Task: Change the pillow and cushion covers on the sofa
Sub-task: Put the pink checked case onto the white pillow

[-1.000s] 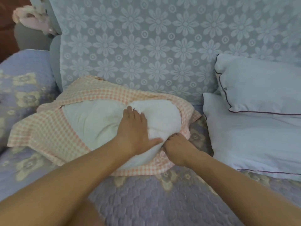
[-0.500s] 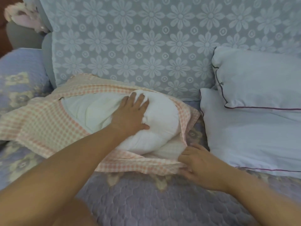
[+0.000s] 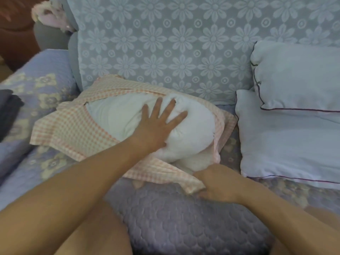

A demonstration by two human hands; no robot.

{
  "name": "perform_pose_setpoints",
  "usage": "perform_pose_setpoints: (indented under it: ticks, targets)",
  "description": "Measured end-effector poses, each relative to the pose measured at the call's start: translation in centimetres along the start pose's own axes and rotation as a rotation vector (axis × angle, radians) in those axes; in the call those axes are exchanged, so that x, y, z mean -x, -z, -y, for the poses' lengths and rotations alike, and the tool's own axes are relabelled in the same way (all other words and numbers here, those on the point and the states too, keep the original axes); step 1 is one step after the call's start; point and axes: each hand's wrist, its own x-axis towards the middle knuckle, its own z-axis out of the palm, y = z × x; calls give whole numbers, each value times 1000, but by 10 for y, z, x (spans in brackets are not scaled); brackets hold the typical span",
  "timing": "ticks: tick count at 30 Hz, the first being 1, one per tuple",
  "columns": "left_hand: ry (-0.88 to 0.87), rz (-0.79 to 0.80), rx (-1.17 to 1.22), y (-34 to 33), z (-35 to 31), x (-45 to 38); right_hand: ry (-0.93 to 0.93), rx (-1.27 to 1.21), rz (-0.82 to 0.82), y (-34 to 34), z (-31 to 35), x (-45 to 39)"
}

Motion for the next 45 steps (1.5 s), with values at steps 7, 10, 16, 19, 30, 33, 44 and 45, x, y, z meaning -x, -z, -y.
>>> perform_pose_setpoints:
  ticks: [7, 10, 16, 19, 30, 33, 44, 45]
  targets:
    - [-33, 59, -63, 13, -6, -12, 6, -183, 92, 11, 3, 5]
    - [-25, 18, -111, 19, 4, -11, 50, -415, 132, 52, 0, 22]
    - [-413, -94, -27, 0, -33, 34, 12, -204, 337, 11, -7, 23]
    - [-626, -85, 105, -5, -62, 72, 63, -268, 181, 1, -11, 30]
    - [-182, 272, 1134, 36, -79, 63, 59, -199, 13, -10, -2, 54]
    - [-259, 392, 1040, 37, -82, 57, 109, -107, -114, -23, 8, 61]
    - [-105, 553, 380, 14, -74, -3, -8, -315, -244, -12, -15, 56]
    - [-102, 571, 495, 18, -75, 7, -35, -290, -179, -16, -22, 58]
